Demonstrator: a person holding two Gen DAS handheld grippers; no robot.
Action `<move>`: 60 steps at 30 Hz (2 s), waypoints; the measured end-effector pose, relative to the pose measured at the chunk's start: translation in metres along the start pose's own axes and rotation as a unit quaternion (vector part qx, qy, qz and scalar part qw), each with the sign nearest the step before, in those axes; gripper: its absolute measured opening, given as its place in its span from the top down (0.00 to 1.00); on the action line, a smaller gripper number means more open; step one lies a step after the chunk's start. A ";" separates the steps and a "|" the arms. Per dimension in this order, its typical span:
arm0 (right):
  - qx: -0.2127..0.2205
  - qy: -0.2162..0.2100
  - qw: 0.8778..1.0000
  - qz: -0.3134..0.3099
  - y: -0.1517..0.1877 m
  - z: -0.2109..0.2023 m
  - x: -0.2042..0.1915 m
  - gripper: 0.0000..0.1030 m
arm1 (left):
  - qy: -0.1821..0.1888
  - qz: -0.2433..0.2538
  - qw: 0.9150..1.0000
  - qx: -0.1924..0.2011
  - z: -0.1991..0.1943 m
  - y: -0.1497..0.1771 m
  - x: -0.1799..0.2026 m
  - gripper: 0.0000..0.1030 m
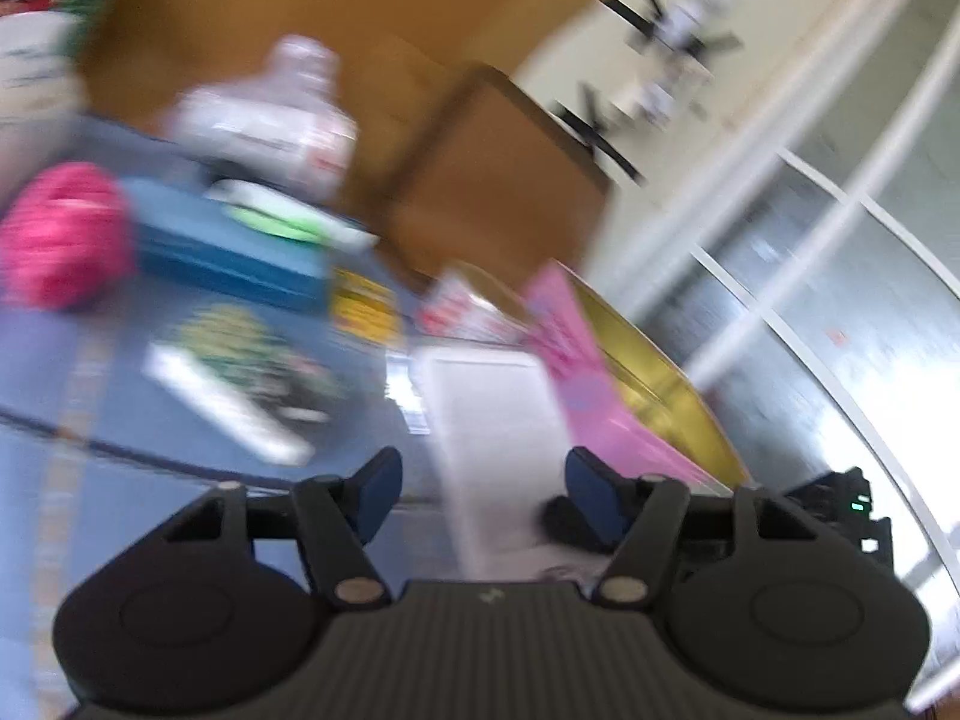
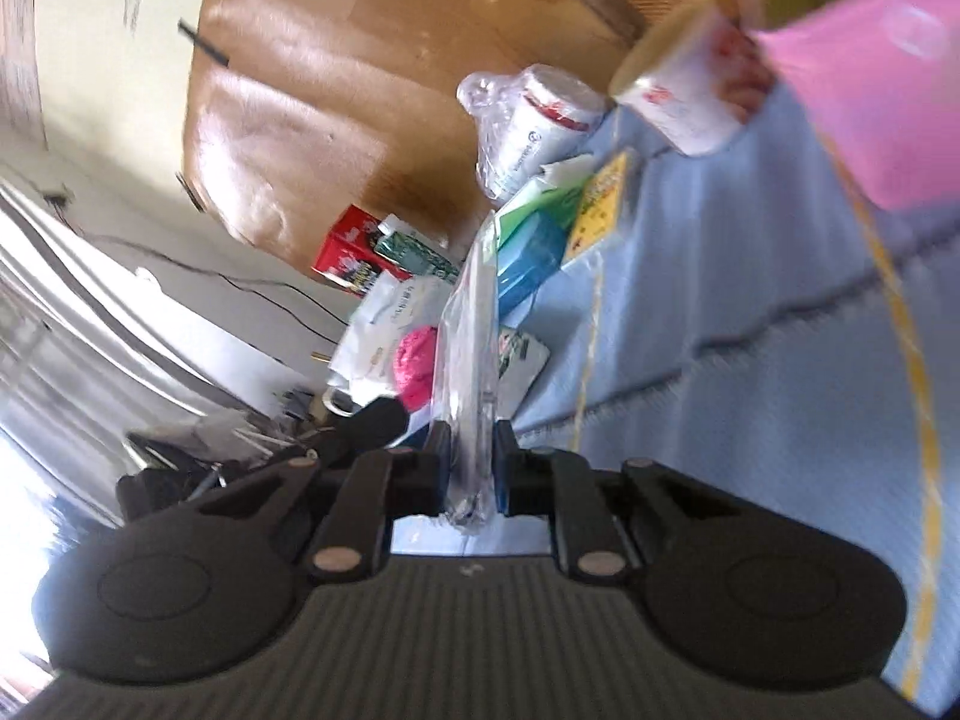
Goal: Organize soft objects
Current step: 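Carry the clear case into the pink tin and release it, then grasp the green-patterned tissue pack with the right gripper, then lower the tissue pack into the pink tin and open the right gripper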
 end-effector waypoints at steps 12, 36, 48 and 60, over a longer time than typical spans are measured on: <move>0.185 0.020 0.981 -0.056 -0.050 -0.105 -0.012 0.83 | 0.005 0.155 0.988 0.000 0.095 -0.041 0.136 0.61; 0.235 0.211 0.880 -0.355 -0.018 -0.044 -0.050 0.36 | -0.204 0.116 0.968 0.089 -0.014 -0.013 0.017 0.44; -0.011 0.228 0.848 -0.479 0.020 0.156 -0.062 0.20 | -0.257 -0.036 0.965 0.043 -0.067 -0.007 -0.078 0.44; 0.062 0.243 0.857 -0.449 0.033 0.098 -0.056 0.47 | -0.151 -0.053 0.987 -0.017 -0.009 -0.003 -0.051 0.83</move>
Point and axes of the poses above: each gripper's, at about its wrist camera, not at the fingertips, and z roughly the way its jaws point, x to its right, y to its underside, the point moved 5 cm from there along z, roughly the way its jaws point, and after that the axes turned 5 degrees about z, right-handed, at the moved point
